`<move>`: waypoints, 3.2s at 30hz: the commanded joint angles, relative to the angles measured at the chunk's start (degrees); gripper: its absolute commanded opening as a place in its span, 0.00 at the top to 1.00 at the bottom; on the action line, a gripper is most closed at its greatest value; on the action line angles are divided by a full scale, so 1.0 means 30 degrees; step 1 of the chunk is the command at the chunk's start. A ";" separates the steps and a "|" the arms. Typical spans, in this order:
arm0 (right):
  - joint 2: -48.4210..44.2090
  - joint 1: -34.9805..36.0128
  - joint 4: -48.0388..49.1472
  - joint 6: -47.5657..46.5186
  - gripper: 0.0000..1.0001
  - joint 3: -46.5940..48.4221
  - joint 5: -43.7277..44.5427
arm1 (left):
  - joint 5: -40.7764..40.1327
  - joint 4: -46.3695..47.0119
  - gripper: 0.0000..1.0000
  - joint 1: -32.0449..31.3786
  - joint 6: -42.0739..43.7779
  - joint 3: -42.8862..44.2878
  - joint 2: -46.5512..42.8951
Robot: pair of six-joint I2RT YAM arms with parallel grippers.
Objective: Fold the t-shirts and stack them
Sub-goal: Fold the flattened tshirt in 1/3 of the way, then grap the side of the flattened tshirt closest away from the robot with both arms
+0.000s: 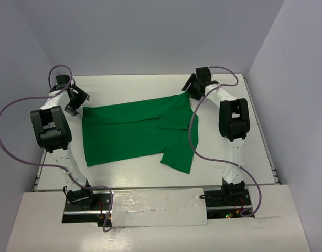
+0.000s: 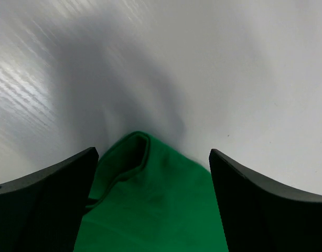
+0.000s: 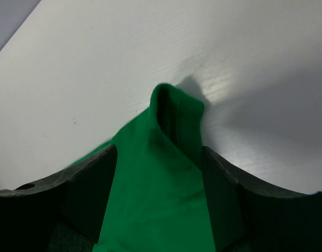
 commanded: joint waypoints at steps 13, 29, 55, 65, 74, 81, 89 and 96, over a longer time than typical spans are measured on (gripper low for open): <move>-1.4005 0.0525 0.3057 -0.0607 0.32 -1.3583 0.0096 | -0.1532 -0.1576 0.07 -0.0200 -0.0190 -0.6569 -1.2299; -2.7705 0.2956 -0.1276 0.1254 0.28 -2.5037 -0.0015 | -0.3339 -0.6070 0.19 -0.2909 -0.5651 -1.5634 -2.1207; -0.6577 0.0417 0.0735 -0.2438 0.21 -1.0660 -0.0347 | -0.3318 -0.2596 0.23 -0.3056 -0.3653 -1.3564 -1.4308; -0.5213 0.0583 -0.0563 -0.2019 0.81 -0.8298 0.0519 | -0.3366 -0.2821 0.23 -0.3027 -0.3613 -1.3378 -1.4553; -0.5555 0.0300 -0.0447 -0.1344 0.91 -0.8807 0.1370 | -0.3337 -0.3036 0.23 -0.3036 -0.3525 -1.3212 -1.5089; -0.5805 -0.0989 -0.0466 -0.0837 0.91 -0.9078 0.1653 | -0.2127 -0.2547 0.23 -0.3056 -0.3411 -1.3383 -1.5025; -0.6356 -0.2114 -0.0165 -0.0662 0.91 -0.9733 0.1790 | -0.1296 -0.2530 0.19 -0.3085 -0.2783 -1.3064 -1.5178; -0.6606 -0.2643 -0.0100 -0.0473 0.91 -0.9826 0.2053 | -0.0862 -0.2962 0.19 -0.3131 -0.2549 -1.3244 -1.5731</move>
